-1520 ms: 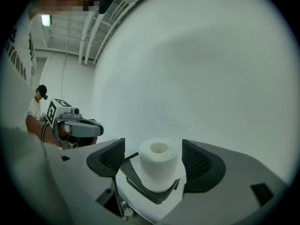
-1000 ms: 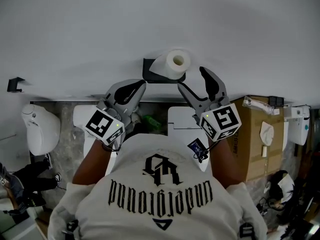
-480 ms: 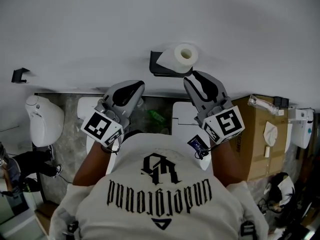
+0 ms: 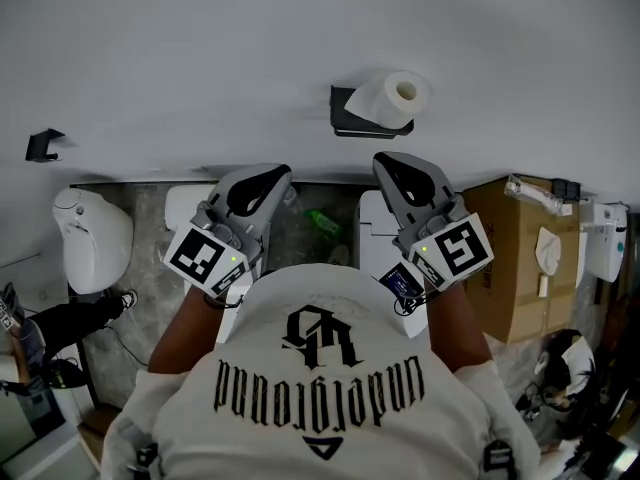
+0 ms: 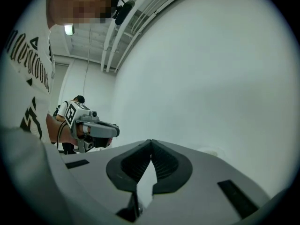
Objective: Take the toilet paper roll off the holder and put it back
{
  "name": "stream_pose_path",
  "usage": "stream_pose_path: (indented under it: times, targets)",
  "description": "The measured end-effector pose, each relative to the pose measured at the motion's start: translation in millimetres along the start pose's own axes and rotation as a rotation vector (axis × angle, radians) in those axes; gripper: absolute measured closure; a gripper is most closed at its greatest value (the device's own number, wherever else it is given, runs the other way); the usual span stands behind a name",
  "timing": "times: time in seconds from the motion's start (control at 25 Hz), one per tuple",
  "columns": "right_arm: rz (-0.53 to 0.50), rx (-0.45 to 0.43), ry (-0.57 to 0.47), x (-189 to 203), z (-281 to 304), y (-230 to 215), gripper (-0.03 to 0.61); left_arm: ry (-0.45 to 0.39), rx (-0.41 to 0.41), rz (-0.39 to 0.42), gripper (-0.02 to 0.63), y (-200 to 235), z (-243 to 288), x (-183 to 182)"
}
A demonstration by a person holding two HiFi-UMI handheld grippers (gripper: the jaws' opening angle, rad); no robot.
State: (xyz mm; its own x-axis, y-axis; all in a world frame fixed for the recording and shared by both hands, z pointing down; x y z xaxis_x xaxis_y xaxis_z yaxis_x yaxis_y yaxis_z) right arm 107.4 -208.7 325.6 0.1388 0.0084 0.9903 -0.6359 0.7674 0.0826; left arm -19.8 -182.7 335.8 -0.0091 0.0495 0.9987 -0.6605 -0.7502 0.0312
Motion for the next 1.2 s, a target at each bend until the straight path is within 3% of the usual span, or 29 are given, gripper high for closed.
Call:
stream_pose_path:
  times: [0.52,0.8,1.0,1.2]
  targets:
    - [0.007,0.072,0.021,-10.1,0.6,111.4,0.565,-0.017,0.074,0.006,0.600,-11.6,-111.1,2.4]
    - [0.002,0.101,0.040,-10.6,-21.0,163.4,0.565,-0.088,0.138,0.011,0.600,-35.4,-152.9,-5.4]
    - [-0.003,0.096,0.046,-10.1,-40.2,185.7,0.565,-0.098,0.170,0.012,0.600,-59.7,-166.9,-5.5]
    - [-0.026,0.076,0.052,-5.7,-64.1,189.4,0.565,-0.087,0.145,0.021,0.600,-77.7,-168.1,-4.5]
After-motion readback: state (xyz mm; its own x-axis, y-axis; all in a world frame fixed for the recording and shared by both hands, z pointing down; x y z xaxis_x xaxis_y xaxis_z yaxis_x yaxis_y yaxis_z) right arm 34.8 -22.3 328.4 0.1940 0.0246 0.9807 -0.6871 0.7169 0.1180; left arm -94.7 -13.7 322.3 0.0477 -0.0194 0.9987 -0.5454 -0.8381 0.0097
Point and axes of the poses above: the fingertips, and each gripper's own axes: z forward along the fingers, y to its left, x out of its underside, the point moved 1 cm from there along -z, backward along the fingers, and after that the axes turned 3 degrees about x, right-handed, at the moved point
